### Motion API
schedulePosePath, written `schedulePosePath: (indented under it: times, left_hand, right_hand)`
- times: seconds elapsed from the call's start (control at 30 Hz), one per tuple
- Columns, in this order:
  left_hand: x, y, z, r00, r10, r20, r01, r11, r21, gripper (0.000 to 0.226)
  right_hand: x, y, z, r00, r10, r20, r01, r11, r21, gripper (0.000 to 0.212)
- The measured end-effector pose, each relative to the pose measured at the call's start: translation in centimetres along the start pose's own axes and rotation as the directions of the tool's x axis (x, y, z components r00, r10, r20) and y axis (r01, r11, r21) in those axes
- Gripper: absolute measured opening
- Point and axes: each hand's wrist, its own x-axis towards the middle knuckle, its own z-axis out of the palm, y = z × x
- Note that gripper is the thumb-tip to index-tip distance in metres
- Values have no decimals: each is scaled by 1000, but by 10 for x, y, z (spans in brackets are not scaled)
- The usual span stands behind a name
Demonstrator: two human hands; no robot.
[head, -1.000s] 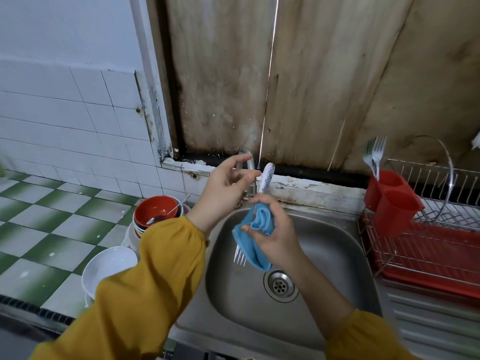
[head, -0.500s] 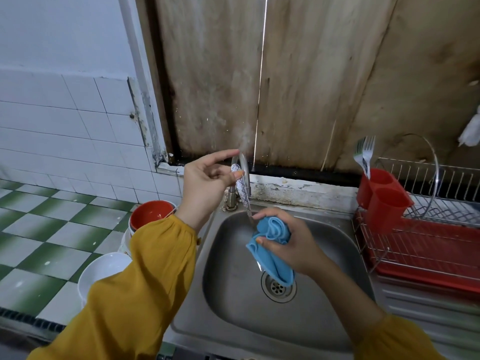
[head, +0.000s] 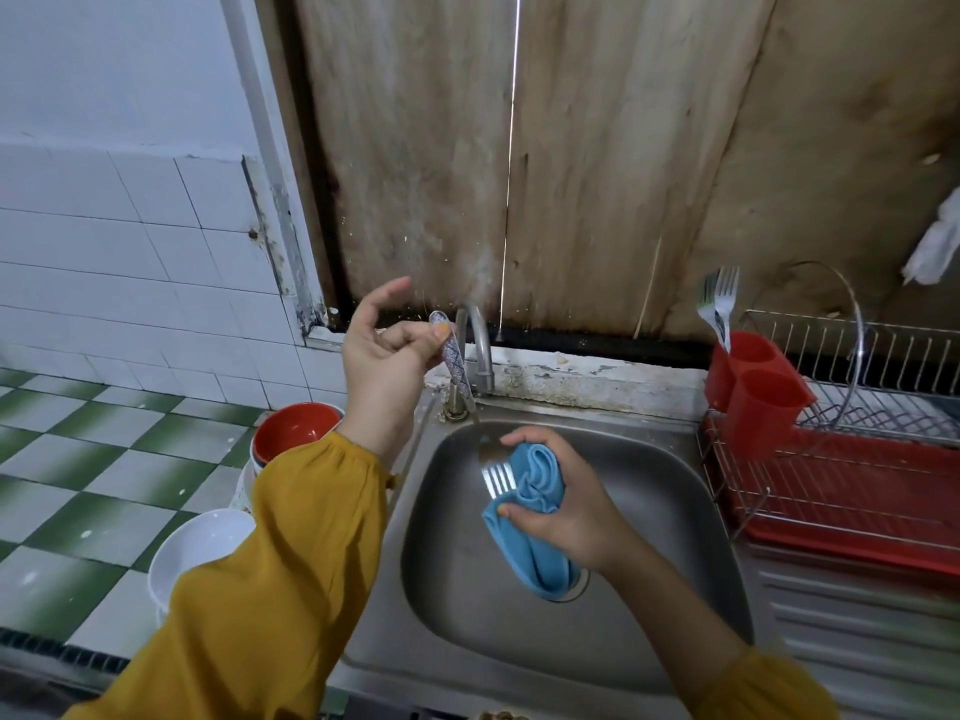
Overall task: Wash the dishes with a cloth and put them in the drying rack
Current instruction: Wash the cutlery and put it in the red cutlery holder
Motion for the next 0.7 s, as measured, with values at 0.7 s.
schedulePosePath:
  times: [0.7]
  left_hand:
    - [-15,-40,24,911,-272,-310,175,935,-308,28]
  right_hand:
    - [12,-18,-44,780,165,-603,-100,985,140,24]
